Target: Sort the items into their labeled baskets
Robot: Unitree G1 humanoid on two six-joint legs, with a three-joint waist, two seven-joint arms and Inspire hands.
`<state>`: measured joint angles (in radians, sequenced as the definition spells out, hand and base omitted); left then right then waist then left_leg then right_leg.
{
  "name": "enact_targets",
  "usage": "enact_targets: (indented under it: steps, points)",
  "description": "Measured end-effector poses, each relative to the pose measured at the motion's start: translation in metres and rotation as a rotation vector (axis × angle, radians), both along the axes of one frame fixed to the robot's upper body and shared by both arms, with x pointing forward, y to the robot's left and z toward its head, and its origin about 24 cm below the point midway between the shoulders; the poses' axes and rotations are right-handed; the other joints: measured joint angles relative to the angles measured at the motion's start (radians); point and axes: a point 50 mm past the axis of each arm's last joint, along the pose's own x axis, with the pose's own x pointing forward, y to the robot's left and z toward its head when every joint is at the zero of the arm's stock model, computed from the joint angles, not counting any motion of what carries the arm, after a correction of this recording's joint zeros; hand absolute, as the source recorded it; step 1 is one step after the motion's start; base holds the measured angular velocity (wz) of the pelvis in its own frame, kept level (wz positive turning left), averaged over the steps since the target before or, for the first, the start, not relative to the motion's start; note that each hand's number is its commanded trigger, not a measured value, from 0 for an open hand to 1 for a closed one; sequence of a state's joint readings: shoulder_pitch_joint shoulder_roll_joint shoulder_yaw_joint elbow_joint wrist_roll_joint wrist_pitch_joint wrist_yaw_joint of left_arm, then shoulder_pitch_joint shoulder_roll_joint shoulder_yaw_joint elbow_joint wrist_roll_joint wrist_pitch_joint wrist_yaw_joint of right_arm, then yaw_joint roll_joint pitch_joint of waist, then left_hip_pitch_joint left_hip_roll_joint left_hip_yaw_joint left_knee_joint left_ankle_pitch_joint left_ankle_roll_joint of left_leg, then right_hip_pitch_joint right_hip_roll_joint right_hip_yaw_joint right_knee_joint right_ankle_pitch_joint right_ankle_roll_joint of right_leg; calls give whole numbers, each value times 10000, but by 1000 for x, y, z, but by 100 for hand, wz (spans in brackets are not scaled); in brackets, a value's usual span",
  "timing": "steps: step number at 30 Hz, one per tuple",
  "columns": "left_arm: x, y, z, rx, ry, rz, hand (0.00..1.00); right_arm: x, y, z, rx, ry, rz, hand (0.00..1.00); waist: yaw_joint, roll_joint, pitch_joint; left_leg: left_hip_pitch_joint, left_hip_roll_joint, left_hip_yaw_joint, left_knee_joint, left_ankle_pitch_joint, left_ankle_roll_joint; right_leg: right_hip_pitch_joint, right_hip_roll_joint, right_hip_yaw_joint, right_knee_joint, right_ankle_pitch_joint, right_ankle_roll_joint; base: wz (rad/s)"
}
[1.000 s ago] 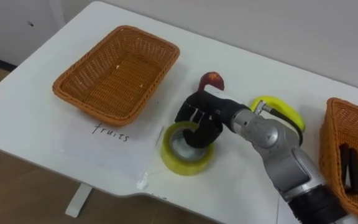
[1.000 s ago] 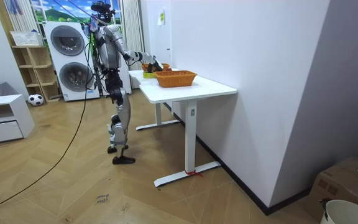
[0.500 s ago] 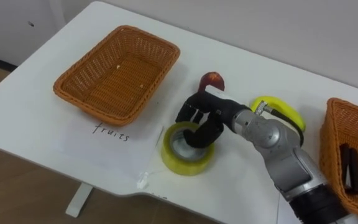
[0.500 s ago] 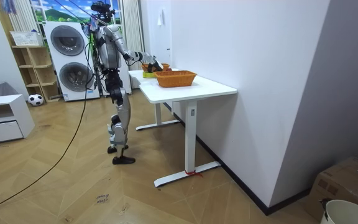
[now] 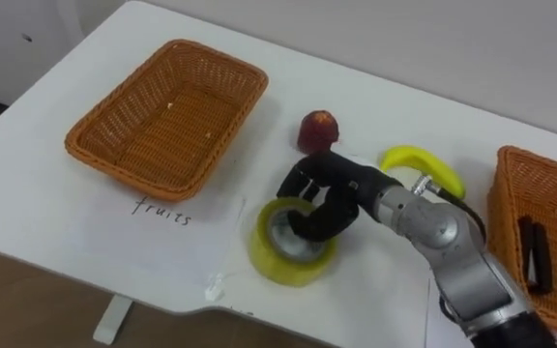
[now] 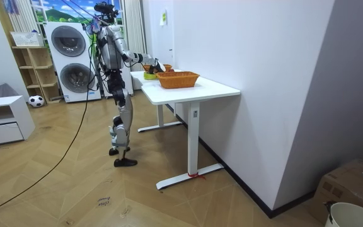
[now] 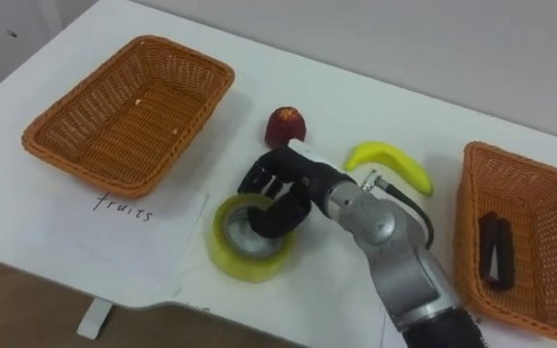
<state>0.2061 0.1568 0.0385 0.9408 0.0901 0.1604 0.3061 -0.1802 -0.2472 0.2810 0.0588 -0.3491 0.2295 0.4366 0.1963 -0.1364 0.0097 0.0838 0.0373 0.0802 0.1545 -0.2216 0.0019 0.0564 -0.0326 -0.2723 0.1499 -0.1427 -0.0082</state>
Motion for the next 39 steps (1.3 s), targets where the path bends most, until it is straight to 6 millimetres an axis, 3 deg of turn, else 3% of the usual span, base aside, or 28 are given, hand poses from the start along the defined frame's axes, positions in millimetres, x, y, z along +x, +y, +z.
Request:
enact_targets:
  steps: [6, 10, 15, 20, 27, 39]
  points:
    - [-2, 2, 1, -23, -368, 342, 0, 1, -27, 14, -66, -836, -1120, 100, -424, 91, 37, -9, 31, 177, 14, 1, -1, -65, 63, 305, 7, 4, 11, -10]
    - [-5, 2, 1, -33, -455, 358, 0, 3, -39, 26, 124, -1639, -1866, 100, -564, 216, -1, 107, 68, 307, -24, 4, -7, -55, 164, 485, 25, 12, -2, -13]
    - [-7, 3, 2, 186, -562, 410, 0, 2, -49, 34, 323, -2434, -2546, 100, -815, 295, -105, 134, 49, 339, -55, 3, -7, -49, 169, 500, 54, 12, -2, 0]
    - [-7, 4, 2, 197, -648, 411, 0, 3, -55, 39, 413, -2950, -3079, 100, -867, 283, -116, 157, 44, 341, -39, 3, -7, -39, 158, 509, 53, 12, -2, 0]
    - [-11, 7, 2, 169, -671, 747, 0, 3, -71, 50, 1198, -3750, -4108, 100, -998, 280, -118, 180, 46, 346, -11, 4, -7, -16, 129, 483, 37, 13, -1, 0]
    - [-29, 14, 3, 394, -445, 1464, 0, 0, -103, 63, 1386, -4839, -5920, 100, -1460, 431, -49, 318, 97, 604, -92, -5, -10, -78, 193, 694, 191, 13, -1, -7]
